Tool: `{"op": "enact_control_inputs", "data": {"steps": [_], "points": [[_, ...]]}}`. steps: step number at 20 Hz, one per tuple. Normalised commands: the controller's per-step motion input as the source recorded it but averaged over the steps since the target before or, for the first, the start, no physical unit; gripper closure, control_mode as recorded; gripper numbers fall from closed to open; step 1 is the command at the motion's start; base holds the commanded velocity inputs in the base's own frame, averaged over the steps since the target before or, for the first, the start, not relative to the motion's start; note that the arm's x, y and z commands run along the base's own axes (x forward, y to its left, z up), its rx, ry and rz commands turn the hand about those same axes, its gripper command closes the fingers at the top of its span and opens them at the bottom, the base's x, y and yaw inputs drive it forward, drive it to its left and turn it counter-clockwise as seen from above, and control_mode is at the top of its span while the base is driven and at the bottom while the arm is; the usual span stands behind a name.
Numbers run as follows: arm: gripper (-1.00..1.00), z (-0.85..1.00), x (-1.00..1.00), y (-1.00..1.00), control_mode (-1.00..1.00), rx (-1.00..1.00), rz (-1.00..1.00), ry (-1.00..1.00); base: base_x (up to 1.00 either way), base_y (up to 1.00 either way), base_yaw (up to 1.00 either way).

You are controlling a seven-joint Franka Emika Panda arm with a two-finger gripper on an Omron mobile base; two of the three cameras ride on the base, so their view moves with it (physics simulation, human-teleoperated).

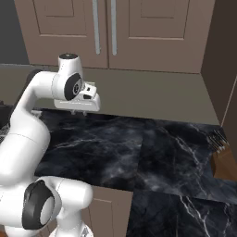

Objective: Open the cabinet. Pick the soap dispenser and place it next to the sink. Then close the cabinet.

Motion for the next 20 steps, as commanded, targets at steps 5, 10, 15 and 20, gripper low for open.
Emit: {"op": "enact_control_inputs", "data": {"steps": [5, 10, 15, 20], "points": [[-1.0, 0.06, -0.38, 0.0, -1.0, -0.01, 0.01, -0.04, 0.0, 0.0, 0.0], [-1.0, 0.18, -0.63, -0.07, -1.0, 0.0, 0.0, -0.03, 0.0, 0.0, 0.0], [-1.0, 0.0, -0.09, -0.03, -1.0, 0.0, 0.0, 0.0, 0.0, 0.0, 0.0], [-1.0, 0.01, -0.29, 0.06, -1.0, 0.0, 0.03, -0.09, 0.0, 0.0, 0.0]]}}
